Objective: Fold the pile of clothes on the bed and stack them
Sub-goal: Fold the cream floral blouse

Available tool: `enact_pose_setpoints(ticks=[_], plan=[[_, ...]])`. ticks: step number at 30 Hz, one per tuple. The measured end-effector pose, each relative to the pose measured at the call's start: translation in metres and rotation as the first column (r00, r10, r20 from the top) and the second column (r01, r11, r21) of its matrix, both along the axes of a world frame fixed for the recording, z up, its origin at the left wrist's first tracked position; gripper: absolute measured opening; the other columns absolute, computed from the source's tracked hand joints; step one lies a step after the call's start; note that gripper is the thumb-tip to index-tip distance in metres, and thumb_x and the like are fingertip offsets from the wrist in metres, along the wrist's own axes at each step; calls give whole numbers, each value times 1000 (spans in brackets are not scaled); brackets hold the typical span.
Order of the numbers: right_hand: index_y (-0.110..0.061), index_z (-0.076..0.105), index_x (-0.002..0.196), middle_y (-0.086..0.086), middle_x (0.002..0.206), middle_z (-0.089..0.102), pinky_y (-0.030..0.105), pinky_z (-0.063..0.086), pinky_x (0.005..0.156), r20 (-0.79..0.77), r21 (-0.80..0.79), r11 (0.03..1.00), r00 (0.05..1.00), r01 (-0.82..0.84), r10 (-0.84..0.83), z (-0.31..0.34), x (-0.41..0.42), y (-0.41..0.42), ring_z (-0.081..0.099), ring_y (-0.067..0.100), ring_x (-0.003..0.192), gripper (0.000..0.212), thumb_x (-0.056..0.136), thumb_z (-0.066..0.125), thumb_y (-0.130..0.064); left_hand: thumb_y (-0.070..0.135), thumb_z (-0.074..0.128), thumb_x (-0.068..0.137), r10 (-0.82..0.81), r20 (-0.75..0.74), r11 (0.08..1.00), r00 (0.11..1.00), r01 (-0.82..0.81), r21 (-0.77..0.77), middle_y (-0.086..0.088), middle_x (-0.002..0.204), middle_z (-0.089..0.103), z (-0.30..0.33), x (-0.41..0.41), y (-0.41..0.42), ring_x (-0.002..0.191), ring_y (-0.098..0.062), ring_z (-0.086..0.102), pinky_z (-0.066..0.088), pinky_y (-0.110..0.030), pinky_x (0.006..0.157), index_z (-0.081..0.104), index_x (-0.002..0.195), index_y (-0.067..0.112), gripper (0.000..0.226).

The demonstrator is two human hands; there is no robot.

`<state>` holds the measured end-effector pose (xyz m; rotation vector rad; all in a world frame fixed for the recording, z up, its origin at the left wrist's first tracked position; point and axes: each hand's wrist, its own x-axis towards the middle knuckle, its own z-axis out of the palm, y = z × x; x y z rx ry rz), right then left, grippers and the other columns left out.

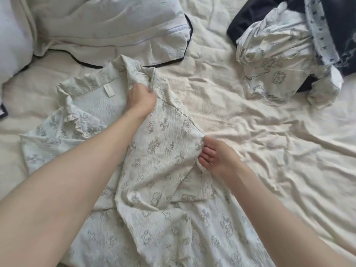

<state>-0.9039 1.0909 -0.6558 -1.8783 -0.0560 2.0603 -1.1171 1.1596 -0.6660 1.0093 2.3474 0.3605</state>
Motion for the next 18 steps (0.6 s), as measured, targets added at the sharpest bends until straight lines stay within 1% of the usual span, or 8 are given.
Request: enact_pose_setpoints(ticks=[3,6,8,10,12,14,16,18], plan=[[-3,61,98,9,89,68,27,52,64,-55,-72,992,992,105,-109,2,3,7,65,19,81,11,89,62,-10,29,61,89,-33,-83,996,996,26,-86,-18,131,47,-1,2,13,117,-32,48,43,-40,91,58,112,0,38],[-4,61,90,7,76,69,29,51,62,-111,-163,973,977,164,-183,6,2,10,65,18,73,6,90,61,-10,30,63,88,-30,-25,987,999,26,-156,-24,129,51,-4,-6,11,118,-32,48,43,-40,95,59,114,-5,44],[-4,61,86,5,66,69,31,52,61,-132,-185,956,958,227,-253,7,0,10,65,19,68,7,90,61,-9,26,61,90,-37,33,995,999,40,-90,-20,110,61,-5,-7,8,108,-30,55,45,-35,86,66,98,-1,29],[-3,60,89,7,73,68,32,54,67,-115,-117,940,935,322,-335,6,-1,12,66,20,73,3,90,60,-6,23,59,91,-31,112,999,993,28,29,-8,88,60,2,-5,11,89,-23,56,41,-28,74,63,77,11,19],[-3,58,92,8,81,67,30,54,71,-116,-50,897,890,439,-441,3,0,15,65,19,78,2,91,59,-6,23,61,90,-17,188,987,982,-13,160,0,88,60,7,-1,28,86,-15,54,39,-23,74,66,88,13,12],[-4,58,91,7,84,67,29,54,71,-125,-8,863,855,506,-503,2,2,18,64,18,79,3,91,58,-7,25,64,88,-41,213,968,976,-14,250,4,93,61,12,5,48,89,-9,55,38,-16,76,69,103,11,21],[-4,59,91,6,85,67,29,53,71,-154,2,851,841,526,-519,1,3,18,64,17,81,5,93,56,-8,23,65,88,-93,223,962,970,30,272,5,98,61,11,14,62,91,-7,55,36,-10,75,67,110,10,25],[-3,58,102,6,90,67,30,52,75,-178,15,868,856,496,-486,0,3,16,63,17,85,11,94,54,-8,14,62,89,-122,257,974,959,66,218,5,103,60,0,19,61,98,-9,57,36,-8,76,64,117,9,29]])
